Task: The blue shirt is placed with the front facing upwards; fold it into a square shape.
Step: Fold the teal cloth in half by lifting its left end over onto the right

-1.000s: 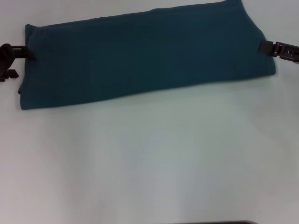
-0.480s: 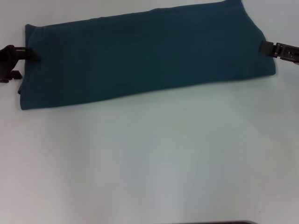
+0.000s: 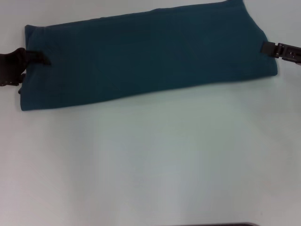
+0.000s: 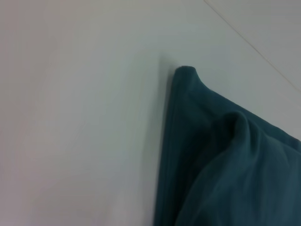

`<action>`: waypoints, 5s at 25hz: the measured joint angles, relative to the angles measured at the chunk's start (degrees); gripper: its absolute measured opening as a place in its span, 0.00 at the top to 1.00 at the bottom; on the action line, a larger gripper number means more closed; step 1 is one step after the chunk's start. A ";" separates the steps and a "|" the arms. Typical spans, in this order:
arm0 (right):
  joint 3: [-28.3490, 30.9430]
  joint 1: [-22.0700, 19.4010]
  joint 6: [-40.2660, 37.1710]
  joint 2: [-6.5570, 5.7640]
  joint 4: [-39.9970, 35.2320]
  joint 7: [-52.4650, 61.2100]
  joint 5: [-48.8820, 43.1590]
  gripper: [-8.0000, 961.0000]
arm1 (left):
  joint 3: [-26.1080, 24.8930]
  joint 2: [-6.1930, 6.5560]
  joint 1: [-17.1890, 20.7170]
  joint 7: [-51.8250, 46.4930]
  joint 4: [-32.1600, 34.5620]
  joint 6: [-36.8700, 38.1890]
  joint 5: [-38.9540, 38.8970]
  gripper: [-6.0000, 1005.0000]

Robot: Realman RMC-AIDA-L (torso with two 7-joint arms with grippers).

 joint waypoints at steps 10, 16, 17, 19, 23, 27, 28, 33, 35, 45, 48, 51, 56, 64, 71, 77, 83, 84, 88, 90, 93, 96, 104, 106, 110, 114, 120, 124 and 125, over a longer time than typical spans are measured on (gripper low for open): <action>0.00 -0.18 -0.01 0.00 0.00 -0.08 0.00 0.07 | -0.28 -0.16 -0.94 0.40 -0.57 1.10 -0.20 0.21; 0.00 -0.32 -0.24 0.06 0.00 0.04 0.00 0.07 | -0.61 -0.16 0.47 -0.29 -3.08 0.52 -0.07 0.21; 0.00 -0.32 -0.24 0.08 0.00 0.08 0.00 0.07 | -0.63 -0.15 0.75 -0.33 -3.45 0.49 0.00 0.21; 0.00 -0.33 -0.25 0.09 0.00 0.10 0.00 0.07 | -0.64 -0.07 0.94 -0.37 -3.70 0.44 0.12 0.21; 0.00 -0.33 -0.26 0.09 0.00 0.19 0.00 0.07 | -0.59 -0.10 0.96 -0.60 -3.61 -0.04 1.24 0.21; 0.00 -0.33 -0.27 0.06 0.00 0.21 0.00 0.07 | -0.27 -0.13 0.95 -1.10 -3.41 -0.51 2.02 0.21; 0.00 -0.33 -0.27 0.04 0.00 0.21 0.00 0.07 | -0.23 -0.13 0.93 -1.31 -3.37 -0.54 2.47 0.21; 0.00 -0.33 -0.21 0.02 0.00 0.22 0.00 0.07 | -0.38 -0.43 0.69 -1.91 -3.23 -0.42 3.77 0.21; 0.00 -0.33 -0.15 0.01 0.00 0.22 0.00 0.07 | -0.44 -0.53 0.57 -1.85 -3.23 -0.01 3.56 0.21; 0.00 -0.33 0.01 0.00 0.00 0.05 0.01 0.07 | -0.13 -0.71 -2.14 -0.83 -1.02 3.67 3.15 0.21; 0.01 -0.33 0.00 -0.01 0.00 -0.06 0.00 0.07 | -0.10 -0.12 -3.69 -0.35 -0.32 5.84 3.07 0.21; 0.00 -0.33 0.01 0.00 0.00 -0.21 0.01 0.07 | -0.10 0.74 -5.13 -0.20 -0.25 7.74 3.08 0.21; 0.01 -0.51 0.04 -0.09 0.09 -0.42 0.01 0.07 | 0.76 2.84 -7.70 -0.15 0.91 11.10 4.51 0.23; 0.00 -1.02 0.10 -0.18 0.73 -0.80 0.00 0.07 | 3.61 2.95 -10.22 -0.63 1.92 10.75 7.16 0.44; 0.00 -1.02 0.10 -0.18 0.72 -0.91 0.00 0.07 | 3.65 2.91 -10.25 -0.65 1.93 10.77 7.30 0.59; 0.00 -0.93 0.08 -0.18 0.71 -0.89 0.00 0.07 | 3.67 2.87 -9.95 -0.67 1.91 10.71 7.30 0.82; -0.01 -0.64 0.09 -0.18 0.70 -0.80 0.01 0.07 | 3.67 2.85 -9.82 -0.47 1.82 10.49 7.30 0.94; -0.03 -0.62 0.10 -0.18 0.71 -0.78 0.00 0.07 | 3.62 2.85 -9.82 -0.40 1.78 10.21 7.30 0.94; -0.18 -0.59 0.14 -0.18 0.71 -0.65 0.00 0.07 | 3.68 2.97 -9.35 -0.21 1.59 9.40 7.38 0.91; -0.11 -0.58 0.14 -0.18 0.70 -0.63 0.00 0.07 | 3.78 2.83 -8.73 -0.08 0.66 9.36 7.97 0.89; -0.05 -0.45 0.14 -0.18 0.70 -0.53 0.01 0.07 | 2.83 2.68 -7.24 -0.91 -1.90 9.26 9.17 0.86; -0.06 -0.32 0.14 -0.18 0.70 -0.48 0.01 0.07 | -0.23 2.40 -5.24 -1.39 -5.31 9.31 9.05 0.82; 0.05 -0.32 0.18 -0.12 0.77 -0.35 0.00 0.07 | -6.26 -0.24 -0.86 -1.06 -11.48 10.66 3.54 0.54; 0.08 -0.31 0.19 -0.11 0.79 -0.33 0.00 0.07 | -6.04 -0.63 -0.54 -0.68 -10.82 10.77 2.85 0.44; 0.09 -0.23 0.26 -0.10 0.80 -0.31 0.00 0.07 | -4.61 -1.21 -0.39 -0.45 -7.35 7.80 3.19 0.27; 0.10 -0.15 0.33 -0.16 0.79 -0.31 0.00 0.07 | -3.80 -1.29 -0.34 -0.44 -5.00 5.44 3.84 0.12; 0.10 -0.17 0.40 -0.15 0.79 -0.28 0.01 0.07 | -3.28 -1.54 -0.33 -0.44 -4.84 4.67 4.27 0.06; 0.10 -0.22 0.48 -0.12 0.79 -0.14 0.01 0.07 | -3.18 -1.54 -0.69 -0.41 -4.84 5.00 4.25 0.06; 0.10 -0.23 0.52 -0.12 0.80 -0.13 0.00 0.07 | -3.18 -1.54 -0.74 -0.39 -4.93 5.11 4.19 0.06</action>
